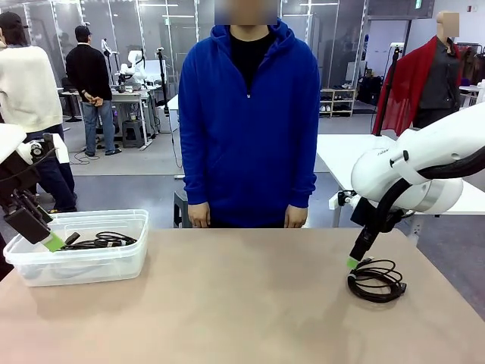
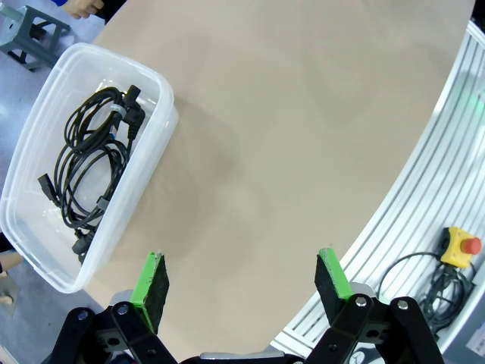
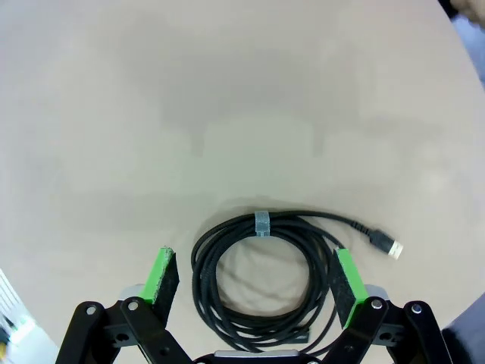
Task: Organize and store the cables.
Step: Place the USB Extension Cable into the Organizing box.
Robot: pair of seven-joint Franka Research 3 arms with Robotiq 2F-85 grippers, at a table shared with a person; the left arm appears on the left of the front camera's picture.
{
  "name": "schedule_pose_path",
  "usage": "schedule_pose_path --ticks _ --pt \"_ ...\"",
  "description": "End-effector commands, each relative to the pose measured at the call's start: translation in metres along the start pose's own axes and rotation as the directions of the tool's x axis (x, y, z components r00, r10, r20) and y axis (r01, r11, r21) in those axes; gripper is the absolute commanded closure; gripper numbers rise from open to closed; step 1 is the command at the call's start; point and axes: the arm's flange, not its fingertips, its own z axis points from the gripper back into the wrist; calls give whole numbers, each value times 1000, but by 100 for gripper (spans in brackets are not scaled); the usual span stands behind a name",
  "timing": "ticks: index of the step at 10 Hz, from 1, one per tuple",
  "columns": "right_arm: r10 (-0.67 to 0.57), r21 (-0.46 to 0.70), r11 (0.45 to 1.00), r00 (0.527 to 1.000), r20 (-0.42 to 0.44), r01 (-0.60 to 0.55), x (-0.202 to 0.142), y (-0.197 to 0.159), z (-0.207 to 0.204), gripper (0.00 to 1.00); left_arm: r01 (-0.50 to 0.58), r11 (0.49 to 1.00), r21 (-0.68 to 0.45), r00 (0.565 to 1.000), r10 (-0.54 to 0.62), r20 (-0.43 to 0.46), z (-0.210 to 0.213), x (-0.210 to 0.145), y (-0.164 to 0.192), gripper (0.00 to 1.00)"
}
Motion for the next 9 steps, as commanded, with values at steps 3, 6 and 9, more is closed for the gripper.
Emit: schedule_pose_path --ticks 3,6,9 --pt "191 147 970 981 15 -191 -18 14 9 0 3 1000 6 1000 -3 -9 3 1 0 2" --pt "149 49 988 989 10 -149 -3 6 3 0 3 1000 6 1000 -3 -9 3 1 0 2" --pt "388 19 922 921 -42 -388 -13 8 -1 0 3 1000 6 1000 -3 -9 3 1 0 2"
